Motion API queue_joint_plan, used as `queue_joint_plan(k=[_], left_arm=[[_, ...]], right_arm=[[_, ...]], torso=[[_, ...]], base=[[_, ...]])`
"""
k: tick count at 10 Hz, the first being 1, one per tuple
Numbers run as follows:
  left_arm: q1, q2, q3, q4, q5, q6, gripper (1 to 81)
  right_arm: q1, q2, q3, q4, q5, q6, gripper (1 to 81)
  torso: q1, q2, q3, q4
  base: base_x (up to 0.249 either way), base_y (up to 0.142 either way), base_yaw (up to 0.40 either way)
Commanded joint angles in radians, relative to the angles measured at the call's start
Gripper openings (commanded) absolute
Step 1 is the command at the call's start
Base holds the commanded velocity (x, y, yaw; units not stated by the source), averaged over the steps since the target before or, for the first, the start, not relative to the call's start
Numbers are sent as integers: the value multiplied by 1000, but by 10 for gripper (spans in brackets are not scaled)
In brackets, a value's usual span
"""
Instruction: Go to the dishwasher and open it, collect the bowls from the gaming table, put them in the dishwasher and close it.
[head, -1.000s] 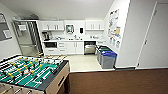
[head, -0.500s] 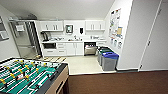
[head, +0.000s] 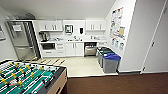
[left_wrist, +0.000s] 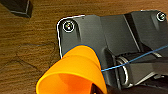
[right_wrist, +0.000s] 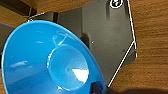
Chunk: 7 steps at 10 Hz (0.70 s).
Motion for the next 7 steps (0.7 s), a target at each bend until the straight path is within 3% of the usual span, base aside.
queue_joint_plan(k=[1, 7], left_arm=[[-44, -3, -2, 4, 56, 0, 10], [-44, -3, -2, 4, 56, 0, 10]], right_arm=[[28, -11, 1, -8, -50, -3, 10], [33, -11, 1, -8, -50, -3, 10]], torso=[[0, 0, 0, 0], [-1, 0, 0, 0]], base=[[235, -87, 0], [235, -83, 0]])
